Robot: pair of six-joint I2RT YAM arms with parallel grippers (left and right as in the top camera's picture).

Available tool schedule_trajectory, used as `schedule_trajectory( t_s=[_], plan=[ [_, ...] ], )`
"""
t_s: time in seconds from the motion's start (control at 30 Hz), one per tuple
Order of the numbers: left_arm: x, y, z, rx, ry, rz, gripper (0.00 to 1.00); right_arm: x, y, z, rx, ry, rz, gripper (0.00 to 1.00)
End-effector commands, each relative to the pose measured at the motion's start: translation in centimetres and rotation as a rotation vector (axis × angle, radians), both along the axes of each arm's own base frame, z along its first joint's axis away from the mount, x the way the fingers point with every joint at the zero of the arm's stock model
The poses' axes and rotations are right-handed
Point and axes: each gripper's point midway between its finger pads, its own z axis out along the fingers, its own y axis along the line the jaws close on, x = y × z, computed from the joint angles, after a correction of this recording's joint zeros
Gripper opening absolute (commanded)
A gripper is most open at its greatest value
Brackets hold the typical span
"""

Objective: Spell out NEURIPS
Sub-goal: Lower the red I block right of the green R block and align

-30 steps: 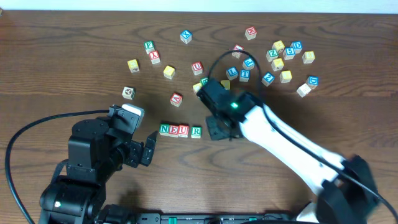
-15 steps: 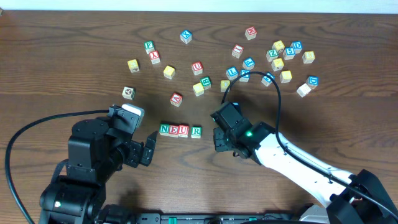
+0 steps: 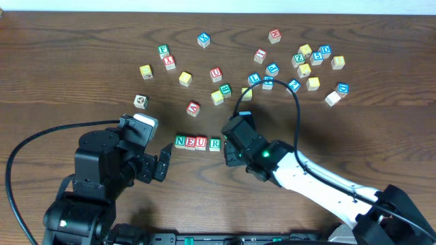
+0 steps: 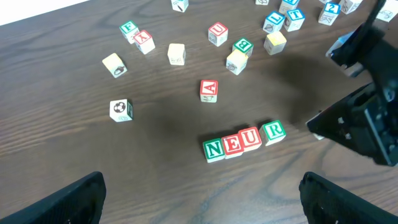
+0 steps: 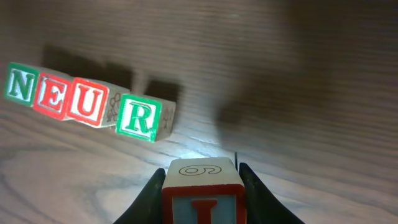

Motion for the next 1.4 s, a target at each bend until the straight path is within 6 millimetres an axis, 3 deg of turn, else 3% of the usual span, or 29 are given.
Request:
schedule_trajectory(
  t_s=[0.0,0.17,0.37,1.37],
  plan=[
    [0.1,0.0,0.7,-0.003,-0.02,-0.003,0.98,-0.2,-0.2,-1.6,-0.038,0.011,-0.04,0.01],
    [0.0,0.0,0.7,-0.003,-0.019,-0.003,0.98,-0.4,-1.1,-3.6,-0.062,0.07,-0.13,0.01],
    [0.1,0.0,0.7,-0.003,-0.02,-0.003,0.98,0.1,-2.0,-4.0,-0.1,0.054,-0.187,0.01],
    [0.1,0.0,0.7,-0.003,-0.02,-0.003,0.98,3.0,0.4,-3.9,-0.042,-0.045,-0.153,0.01]
  ],
)
